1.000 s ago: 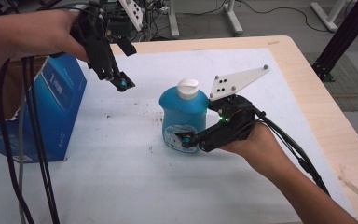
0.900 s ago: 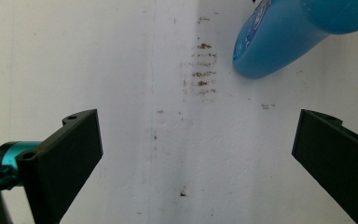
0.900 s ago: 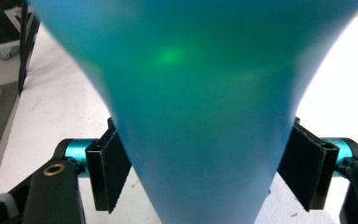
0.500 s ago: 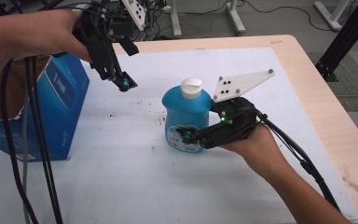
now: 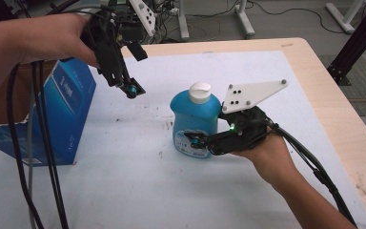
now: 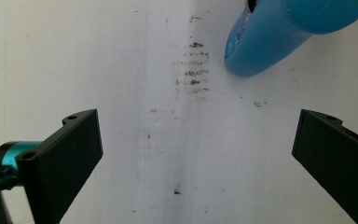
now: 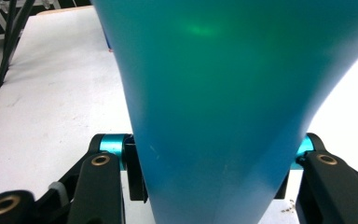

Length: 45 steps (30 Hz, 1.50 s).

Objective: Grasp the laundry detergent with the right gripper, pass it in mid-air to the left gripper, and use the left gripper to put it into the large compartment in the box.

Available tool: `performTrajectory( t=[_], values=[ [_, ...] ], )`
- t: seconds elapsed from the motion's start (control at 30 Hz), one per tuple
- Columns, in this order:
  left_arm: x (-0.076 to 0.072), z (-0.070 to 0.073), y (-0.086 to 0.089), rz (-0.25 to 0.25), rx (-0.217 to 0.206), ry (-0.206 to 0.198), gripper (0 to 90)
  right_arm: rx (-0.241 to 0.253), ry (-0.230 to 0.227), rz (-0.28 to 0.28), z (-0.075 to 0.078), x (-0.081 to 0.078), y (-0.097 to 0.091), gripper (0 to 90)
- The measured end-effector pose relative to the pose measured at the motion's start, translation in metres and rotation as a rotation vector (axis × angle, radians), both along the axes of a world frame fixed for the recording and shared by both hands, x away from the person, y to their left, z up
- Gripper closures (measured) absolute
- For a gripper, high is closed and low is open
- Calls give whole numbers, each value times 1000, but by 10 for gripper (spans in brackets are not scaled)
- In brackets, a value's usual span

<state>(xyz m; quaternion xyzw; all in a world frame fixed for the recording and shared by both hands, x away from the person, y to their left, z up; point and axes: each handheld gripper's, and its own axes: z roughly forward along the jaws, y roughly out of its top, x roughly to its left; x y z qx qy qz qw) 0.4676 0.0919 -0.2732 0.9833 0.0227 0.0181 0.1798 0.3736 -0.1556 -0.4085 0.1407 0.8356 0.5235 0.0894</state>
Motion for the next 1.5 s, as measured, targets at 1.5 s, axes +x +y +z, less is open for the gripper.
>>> performTrajectory(
  t=[1.5],
  values=[
    [-86, 46, -42, -40, 33, 80, 16, -106, 20, 301, 80, -1, 47, 465]
  ],
)
